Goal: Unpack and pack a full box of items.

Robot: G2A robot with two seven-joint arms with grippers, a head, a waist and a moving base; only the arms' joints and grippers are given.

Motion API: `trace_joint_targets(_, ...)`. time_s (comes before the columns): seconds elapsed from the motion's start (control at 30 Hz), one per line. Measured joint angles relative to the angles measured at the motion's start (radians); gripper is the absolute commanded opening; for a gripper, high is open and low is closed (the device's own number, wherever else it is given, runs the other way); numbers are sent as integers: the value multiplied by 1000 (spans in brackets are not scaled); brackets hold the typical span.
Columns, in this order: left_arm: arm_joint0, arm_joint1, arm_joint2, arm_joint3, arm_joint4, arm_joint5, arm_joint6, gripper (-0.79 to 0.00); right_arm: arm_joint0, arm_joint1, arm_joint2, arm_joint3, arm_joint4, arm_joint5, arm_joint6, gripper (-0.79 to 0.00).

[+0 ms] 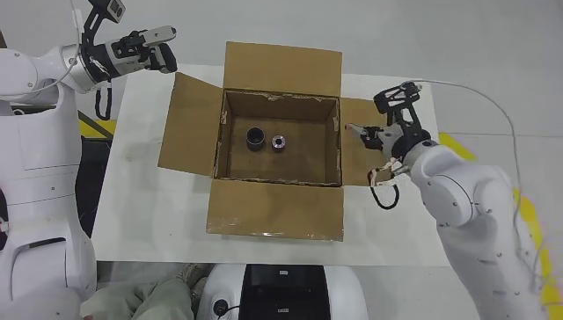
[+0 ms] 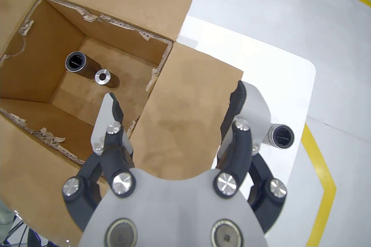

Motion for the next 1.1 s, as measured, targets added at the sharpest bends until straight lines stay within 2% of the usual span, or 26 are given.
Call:
trace_joint_targets(0.13, 0, 0, 0, 0, 0, 0, 0, 0, 37, -5, -40, 18, 6, -20, 0, -111)
trace_joint_targets(0.4, 0, 0, 0, 0, 0, 0, 0, 0, 99, -13, -106, 77, 21, -90, 15, -68)
trace_joint_targets(0.6, 0, 0, 0, 0, 0, 0, 0, 0, 91, -10, -70, 114, 81, -126, -9, -55)
trace_joint_targets(1.1, 0, 0, 0, 0, 0, 0, 0, 0, 91, -10, -70, 113, 80, -125, -8, -55)
